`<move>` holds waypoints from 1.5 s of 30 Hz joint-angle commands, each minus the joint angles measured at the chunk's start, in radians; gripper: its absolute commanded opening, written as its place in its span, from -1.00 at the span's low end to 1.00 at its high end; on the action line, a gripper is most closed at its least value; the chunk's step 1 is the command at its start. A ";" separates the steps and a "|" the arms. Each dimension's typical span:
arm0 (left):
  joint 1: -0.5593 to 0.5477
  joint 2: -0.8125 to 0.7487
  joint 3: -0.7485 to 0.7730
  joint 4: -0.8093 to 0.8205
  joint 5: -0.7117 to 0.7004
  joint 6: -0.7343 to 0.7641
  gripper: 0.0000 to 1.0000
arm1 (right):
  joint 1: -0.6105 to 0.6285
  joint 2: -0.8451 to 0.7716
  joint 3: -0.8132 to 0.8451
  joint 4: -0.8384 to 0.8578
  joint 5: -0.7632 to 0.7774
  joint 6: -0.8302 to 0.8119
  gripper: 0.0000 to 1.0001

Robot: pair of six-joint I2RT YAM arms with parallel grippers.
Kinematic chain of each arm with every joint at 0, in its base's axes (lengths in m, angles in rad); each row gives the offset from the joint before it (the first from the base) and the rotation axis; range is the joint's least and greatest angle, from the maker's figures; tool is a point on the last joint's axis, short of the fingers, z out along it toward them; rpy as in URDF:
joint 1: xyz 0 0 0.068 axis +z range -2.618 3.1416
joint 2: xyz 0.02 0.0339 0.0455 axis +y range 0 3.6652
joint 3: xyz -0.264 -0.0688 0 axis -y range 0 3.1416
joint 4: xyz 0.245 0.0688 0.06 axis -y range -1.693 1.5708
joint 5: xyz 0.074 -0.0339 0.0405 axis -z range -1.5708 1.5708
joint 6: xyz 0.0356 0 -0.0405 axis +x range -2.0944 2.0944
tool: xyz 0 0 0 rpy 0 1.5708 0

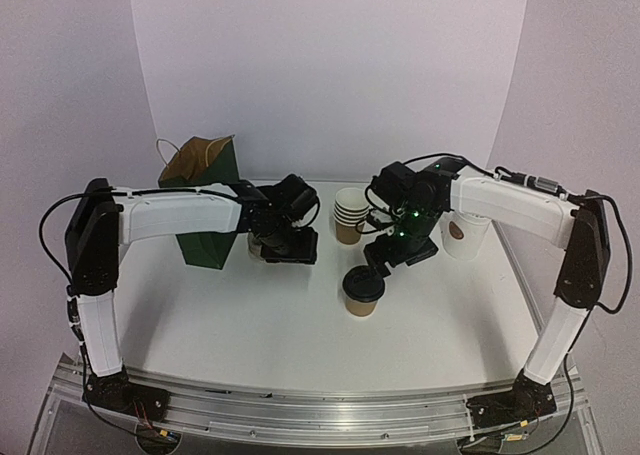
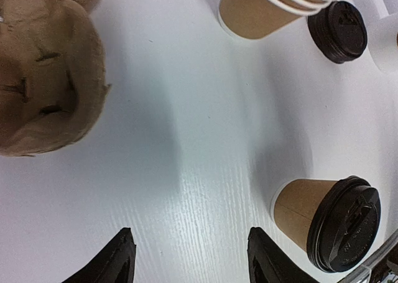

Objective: Pack the takeout coffee

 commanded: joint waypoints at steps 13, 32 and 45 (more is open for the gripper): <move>-0.024 0.242 0.162 0.046 0.292 -0.020 0.18 | -0.030 -0.096 -0.065 0.028 -0.085 -0.139 0.91; -0.008 0.399 0.419 0.034 0.327 0.051 0.18 | -0.029 -0.038 0.003 -0.003 -0.128 -0.340 0.91; 0.039 0.200 0.230 -0.015 0.215 0.038 0.18 | -0.028 0.075 0.094 -0.038 -0.050 -0.542 0.89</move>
